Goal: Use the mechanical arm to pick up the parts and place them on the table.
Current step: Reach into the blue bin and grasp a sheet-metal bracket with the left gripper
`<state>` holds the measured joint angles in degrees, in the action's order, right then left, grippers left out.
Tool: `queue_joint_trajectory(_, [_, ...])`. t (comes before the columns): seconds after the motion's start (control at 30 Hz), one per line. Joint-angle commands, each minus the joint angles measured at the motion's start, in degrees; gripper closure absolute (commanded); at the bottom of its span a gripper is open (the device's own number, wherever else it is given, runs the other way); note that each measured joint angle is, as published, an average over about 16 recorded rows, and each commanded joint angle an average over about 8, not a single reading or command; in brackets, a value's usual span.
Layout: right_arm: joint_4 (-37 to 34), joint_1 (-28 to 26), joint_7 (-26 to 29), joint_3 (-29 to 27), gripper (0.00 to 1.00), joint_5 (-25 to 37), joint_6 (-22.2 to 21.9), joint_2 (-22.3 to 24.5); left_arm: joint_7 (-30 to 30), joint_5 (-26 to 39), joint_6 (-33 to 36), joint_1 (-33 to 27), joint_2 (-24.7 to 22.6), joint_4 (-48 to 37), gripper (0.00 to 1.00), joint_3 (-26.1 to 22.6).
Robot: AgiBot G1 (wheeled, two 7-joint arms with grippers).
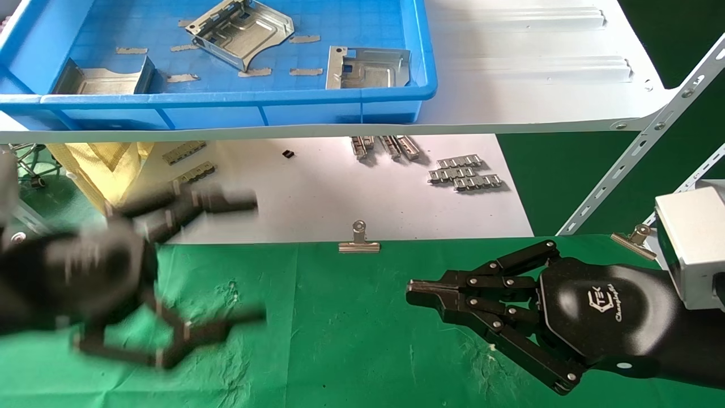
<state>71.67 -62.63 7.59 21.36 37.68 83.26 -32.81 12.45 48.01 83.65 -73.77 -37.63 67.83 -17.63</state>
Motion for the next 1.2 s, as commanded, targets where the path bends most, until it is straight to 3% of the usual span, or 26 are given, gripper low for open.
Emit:
queue_joint_trajectory(0.03, [0.0,0.0,0.0,0.0,1.0,0.0,0.0,0.0,1.0,1.3,-0.4,-3.2,-0.3,-0.8,0.0,-0.3])
queue_joint_trajectory(0.27, [0.0,0.0,0.0,0.0,1.0,0.0,0.0,0.0,0.0,15.7,-5.9,-24.0,-10.2,-20.6,0.0,-6.0])
queue_joint_trajectory(0.53, [0.0,0.0,0.0,0.0,1.0,0.0,0.0,0.0,-3.5,29.4,-23.6,-39.7,-22.6,-46.2,0.02,-11.0])
queue_joint_trajectory(0.57, [0.0,0.0,0.0,0.0,1.0,0.0,0.0,0.0,-3.7,30.6,-25.3,-40.8,-23.8,-48.6,0.09,-11.6])
queue_joint_trajectory(0.77, [0.0,0.0,0.0,0.0,1.0,0.0,0.0,0.0,-4.2,36.2,-30.4,-45.7,-28.3,-58.8,0.84,-15.0])
queue_joint_trajectory(0.83, [0.0,0.0,0.0,0.0,1.0,0.0,0.0,0.0,-4.2,37.4,-30.7,-46.8,-29.0,-60.8,1.0,-15.7])
queue_joint_trajectory(1.2, [0.0,0.0,0.0,0.0,1.0,0.0,0.0,0.0,-4.2,39.3,-29.8,-48.2,-30.4,-66.1,1.0,-17.1])
